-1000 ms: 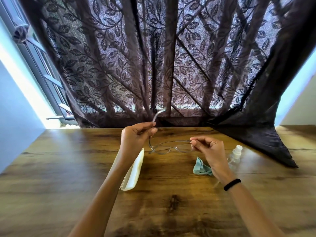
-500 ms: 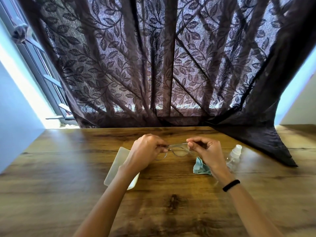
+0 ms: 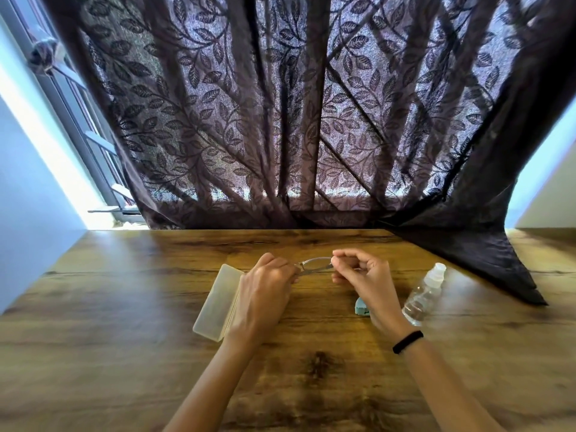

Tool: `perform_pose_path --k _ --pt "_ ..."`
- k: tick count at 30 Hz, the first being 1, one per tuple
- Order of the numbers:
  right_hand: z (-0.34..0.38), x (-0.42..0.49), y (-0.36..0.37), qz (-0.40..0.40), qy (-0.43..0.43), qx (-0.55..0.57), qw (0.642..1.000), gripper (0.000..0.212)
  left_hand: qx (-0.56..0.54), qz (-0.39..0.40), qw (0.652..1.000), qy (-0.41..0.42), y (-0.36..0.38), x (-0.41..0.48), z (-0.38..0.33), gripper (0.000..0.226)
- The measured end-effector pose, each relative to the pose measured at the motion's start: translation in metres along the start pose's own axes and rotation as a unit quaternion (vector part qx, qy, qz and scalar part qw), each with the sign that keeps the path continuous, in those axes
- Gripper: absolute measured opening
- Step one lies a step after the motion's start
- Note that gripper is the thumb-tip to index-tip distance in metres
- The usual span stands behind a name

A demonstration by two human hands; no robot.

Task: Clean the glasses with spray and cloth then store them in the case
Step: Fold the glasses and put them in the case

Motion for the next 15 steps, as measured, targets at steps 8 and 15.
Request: perform_pose_path --k 8,15 --pt "-0.024 -0.004 0.046 -0.038 0.182 0.259 0.948 0.009 0.038 -0.152 0.988 -0.014 -0.015 -0.053 0.012 0.022" --pt "-0.020 0.011 0.077 0.005 0.175 0.236 0.956 0.007 -0.267 -0.344 0.830 -0.348 -0.035 -0.108 0.048 0.019"
Point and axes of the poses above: each hand's wrist, its own x-axis towards the middle knuckle, its own y-axis out of the palm, z = x × y, the point moved 4 cm from there along x, towards the middle knuckle
